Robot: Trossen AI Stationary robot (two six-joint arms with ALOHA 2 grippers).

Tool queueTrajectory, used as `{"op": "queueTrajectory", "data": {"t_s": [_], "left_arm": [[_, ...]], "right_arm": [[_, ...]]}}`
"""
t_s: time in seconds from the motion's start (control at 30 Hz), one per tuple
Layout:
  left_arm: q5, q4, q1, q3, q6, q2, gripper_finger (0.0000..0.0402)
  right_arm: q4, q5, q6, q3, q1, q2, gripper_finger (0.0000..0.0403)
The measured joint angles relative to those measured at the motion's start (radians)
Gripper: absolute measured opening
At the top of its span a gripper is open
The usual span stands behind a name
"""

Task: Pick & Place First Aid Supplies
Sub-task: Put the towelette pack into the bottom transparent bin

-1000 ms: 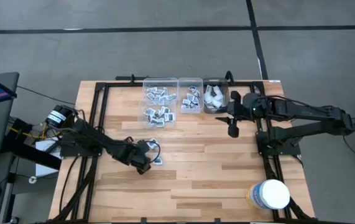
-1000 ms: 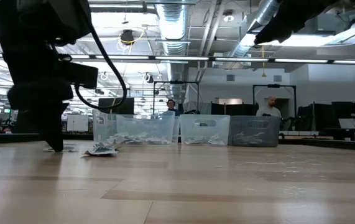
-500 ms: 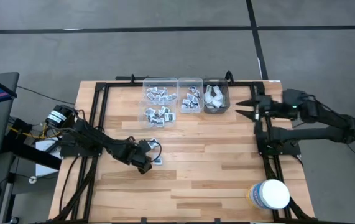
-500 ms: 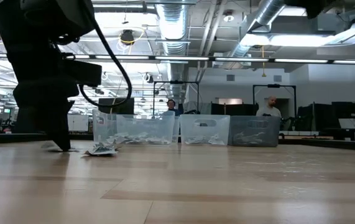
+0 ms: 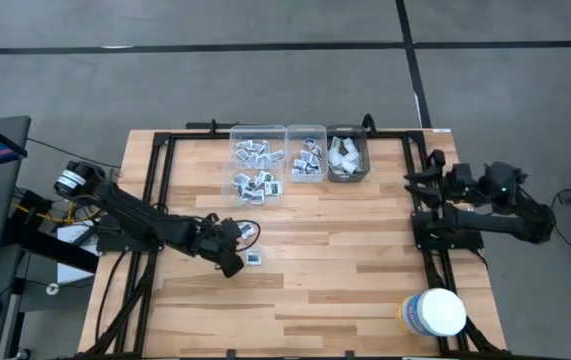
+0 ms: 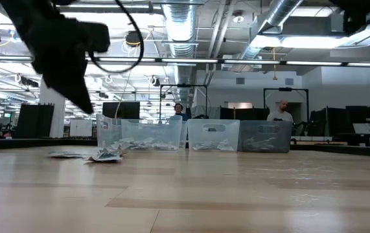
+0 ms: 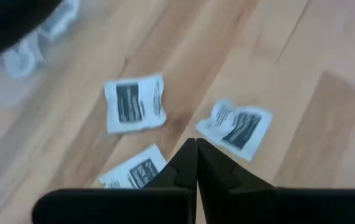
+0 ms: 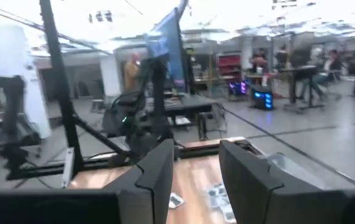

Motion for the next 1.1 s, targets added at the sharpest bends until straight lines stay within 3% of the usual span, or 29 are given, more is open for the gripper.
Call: {"op": "queueTrajectory", "data": {"t_s": [0.17,0.4,0.9,1.1], "left_arm": [[-0.010,-0.003,0.005,0.000,0.003,-0.084,0.0003],[0.032,-0.074,0.005,0.000,-0.022,-0.086,0.0003],[0.031,-0.166,0.005,0.000,-0.126,-0.073,0.0004],[0.028,-0.164,0.005,0.000,-0.123,-0.052,0.0031]], "right_arm": [[0.048,-0.047,0.014,-0.137,0.000,-0.004,0.0124],[0.165,-0.046,0.033,-0.288,0.000,0.016,0.0124],[0.200,0.044,0.079,-0.424,0.000,0.010,0.0124],[0.227,0.057,0.075,-0.433,0.000,0.009,0.0124]]}}
